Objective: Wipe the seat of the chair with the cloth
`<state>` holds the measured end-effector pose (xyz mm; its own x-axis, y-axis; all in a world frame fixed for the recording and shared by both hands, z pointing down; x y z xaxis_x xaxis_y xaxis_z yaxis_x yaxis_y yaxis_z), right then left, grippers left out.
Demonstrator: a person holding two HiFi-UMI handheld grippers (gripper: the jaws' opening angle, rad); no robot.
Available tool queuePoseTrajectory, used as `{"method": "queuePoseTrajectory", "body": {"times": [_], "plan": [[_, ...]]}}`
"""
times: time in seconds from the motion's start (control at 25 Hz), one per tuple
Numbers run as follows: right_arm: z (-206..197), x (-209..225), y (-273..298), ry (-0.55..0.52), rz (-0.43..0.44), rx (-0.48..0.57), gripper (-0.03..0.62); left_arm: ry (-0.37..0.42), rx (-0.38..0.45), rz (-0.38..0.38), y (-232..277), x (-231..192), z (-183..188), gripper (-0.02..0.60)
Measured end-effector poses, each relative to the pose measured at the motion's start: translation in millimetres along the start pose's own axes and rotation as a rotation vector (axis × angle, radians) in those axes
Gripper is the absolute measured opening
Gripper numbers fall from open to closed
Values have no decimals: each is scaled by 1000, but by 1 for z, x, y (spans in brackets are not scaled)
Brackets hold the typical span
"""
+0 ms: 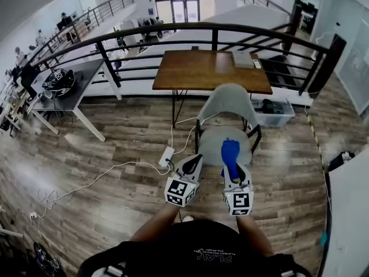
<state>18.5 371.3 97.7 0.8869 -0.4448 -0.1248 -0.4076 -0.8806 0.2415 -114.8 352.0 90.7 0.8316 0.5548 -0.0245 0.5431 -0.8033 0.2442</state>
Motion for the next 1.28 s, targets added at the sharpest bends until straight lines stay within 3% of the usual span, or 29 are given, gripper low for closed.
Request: {"method": "queuePoseTrajectory", "body": {"times": [0.64, 1.28], "plan": [[15, -38, 44, 83, -10, 34, 112, -23, 5, -15, -10, -72, -4, 2], [31, 7, 111, 138, 76, 57, 114, -35, 3, 12, 54, -101, 14, 2]]}}
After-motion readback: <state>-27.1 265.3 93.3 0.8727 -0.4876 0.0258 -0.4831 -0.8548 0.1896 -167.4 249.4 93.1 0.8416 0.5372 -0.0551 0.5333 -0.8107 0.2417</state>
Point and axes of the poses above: the fingertips, and each gripper's own axes: y forward along the fingers, x to its right, z out of its top, the point moved 3 cm from there along -y, backward along the fingers, and after that the axes turned 12 degrees about -x, right-handed, at the moved point
